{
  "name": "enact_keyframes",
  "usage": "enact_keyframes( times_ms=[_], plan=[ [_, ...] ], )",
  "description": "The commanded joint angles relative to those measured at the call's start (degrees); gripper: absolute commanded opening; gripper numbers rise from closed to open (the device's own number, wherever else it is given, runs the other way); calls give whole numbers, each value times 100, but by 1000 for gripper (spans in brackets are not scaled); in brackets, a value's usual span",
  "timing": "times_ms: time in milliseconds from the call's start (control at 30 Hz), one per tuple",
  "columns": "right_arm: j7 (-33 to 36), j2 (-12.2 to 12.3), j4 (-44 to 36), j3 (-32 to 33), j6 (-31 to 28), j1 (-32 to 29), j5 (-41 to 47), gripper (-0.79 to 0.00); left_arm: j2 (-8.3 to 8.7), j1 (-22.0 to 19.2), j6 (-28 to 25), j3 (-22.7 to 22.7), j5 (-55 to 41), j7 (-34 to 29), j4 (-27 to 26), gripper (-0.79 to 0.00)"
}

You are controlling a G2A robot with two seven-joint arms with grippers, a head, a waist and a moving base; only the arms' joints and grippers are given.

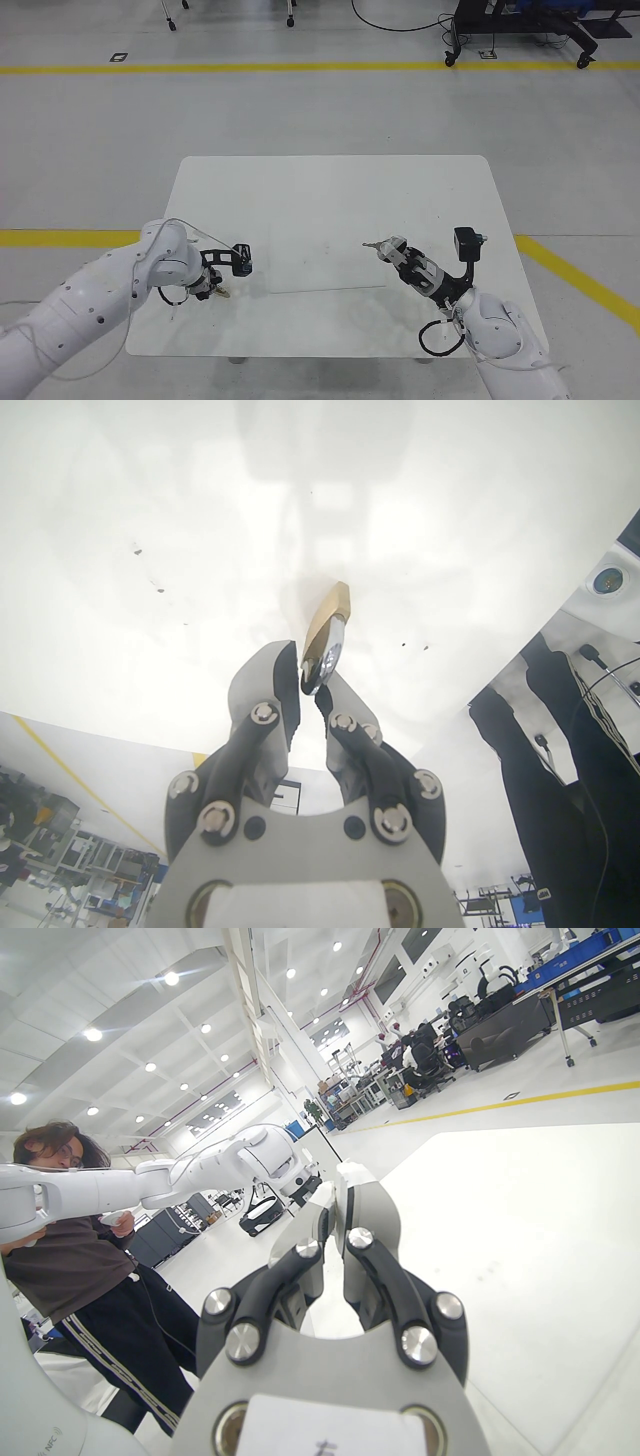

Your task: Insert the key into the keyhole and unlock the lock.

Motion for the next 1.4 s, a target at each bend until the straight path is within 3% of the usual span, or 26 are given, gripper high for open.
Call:
enact_keyframes(
  times_ms=[0, 233, 300, 433, 500, 700, 967, 1167, 1233, 1267, 1300, 1367],
  plan=[
    [0, 0, 0, 0, 0, 0, 0, -785, -49, -29, -49, 58, -61, 50, 71, -773],
    [0, 0, 0, 0, 0, 0, 0, -785, -144, -171, -104, 301, -210, 105, 200, -745],
    [0, 0, 0, 0, 0, 0, 0, -785, -153, -199, -113, 347, -246, 114, 209, -686],
    [0, 0, 0, 0, 0, 0, 0, -785, -163, -232, -127, 399, -294, 129, 188, -640],
    [0, 0, 0, 0, 0, 0, 0, -785, -166, -232, -121, 411, -294, 123, 167, -557],
    [0, 0, 0, 0, 0, 0, 0, -785, -163, -232, -112, 433, -296, 114, 19, -465],
    [0, 0, 0, 0, 0, 0, 0, -785, -61, -220, -99, 455, -316, 100, -269, -545],
    [0, 0, 0, 0, 0, 0, 0, -785, 25, -193, -80, 437, -324, 81, -476, -560],
    [0, 0, 0, 0, 0, 0, 0, -785, 54, -183, -74, 427, -318, 75, -541, -640],
    [0, 0, 0, 0, 0, 0, 0, -785, 67, -176, -73, 421, -318, 74, -570, -742],
    [0, 0, 0, 0, 0, 0, 0, -785, 80, -172, -77, 414, -313, 79, -602, -785],
    [0, 0, 0, 0, 0, 0, 0, -785, 106, -160, -89, 400, -308, 91, -654, -785]
  ],
)
